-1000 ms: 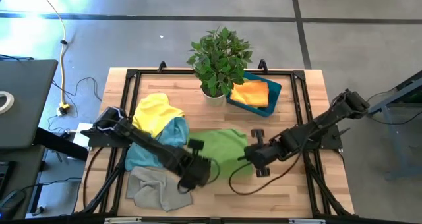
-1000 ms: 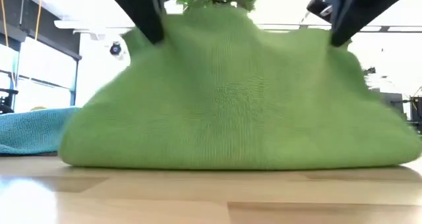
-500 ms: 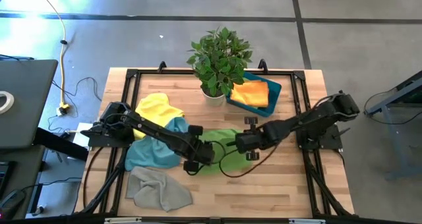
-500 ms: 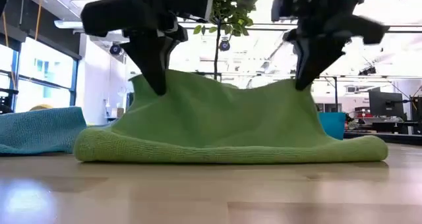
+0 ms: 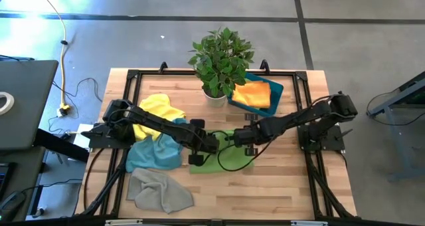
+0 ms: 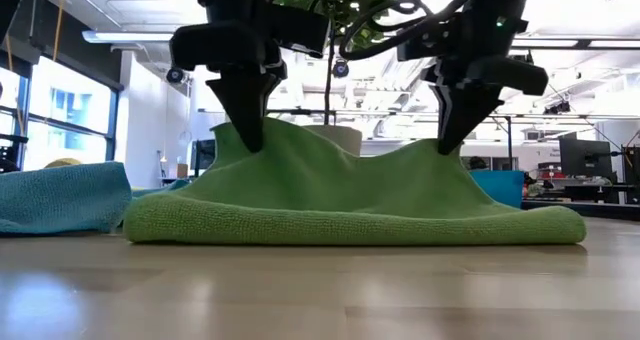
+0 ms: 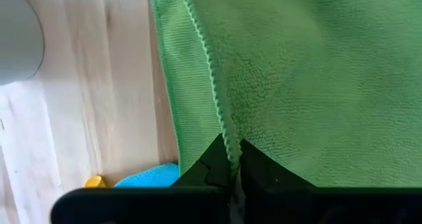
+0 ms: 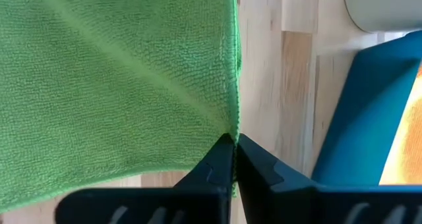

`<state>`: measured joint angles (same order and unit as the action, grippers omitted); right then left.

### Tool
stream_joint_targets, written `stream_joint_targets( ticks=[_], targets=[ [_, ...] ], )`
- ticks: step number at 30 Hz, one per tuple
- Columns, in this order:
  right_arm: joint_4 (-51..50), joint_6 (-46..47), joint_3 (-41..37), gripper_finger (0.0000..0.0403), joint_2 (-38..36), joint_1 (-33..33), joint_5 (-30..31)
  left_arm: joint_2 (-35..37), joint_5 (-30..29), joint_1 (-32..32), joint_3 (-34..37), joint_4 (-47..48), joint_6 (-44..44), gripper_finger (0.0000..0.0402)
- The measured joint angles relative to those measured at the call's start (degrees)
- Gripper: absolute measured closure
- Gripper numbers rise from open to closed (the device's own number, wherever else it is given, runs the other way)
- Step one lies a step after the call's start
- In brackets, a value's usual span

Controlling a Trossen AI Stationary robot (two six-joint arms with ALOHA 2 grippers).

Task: Fold microfiber towels
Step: Fold the green towel

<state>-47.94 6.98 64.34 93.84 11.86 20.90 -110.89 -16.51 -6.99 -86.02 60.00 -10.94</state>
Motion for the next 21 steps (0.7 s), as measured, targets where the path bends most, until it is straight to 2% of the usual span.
stream_joint_targets(
  ticks=[6,11,21],
  targets=[
    [2.0,-1.7,0.0,0.0395,0.0,-0.8,-0.1,0.0,0.1,-0.1,0.1,0.1,0.1,0.0401],
    [2.4,-2.1,0.0,0.0395,0.0,-1.3,-0.1,0.1,0.5,0.0,3.6,-0.2,-0.9,0.0401],
    [2.5,-1.5,0.0,0.0388,0.0,-2.1,-2.8,0.1,-4.5,0.1,5.6,-2.2,-1.3,0.0401]
  ],
)
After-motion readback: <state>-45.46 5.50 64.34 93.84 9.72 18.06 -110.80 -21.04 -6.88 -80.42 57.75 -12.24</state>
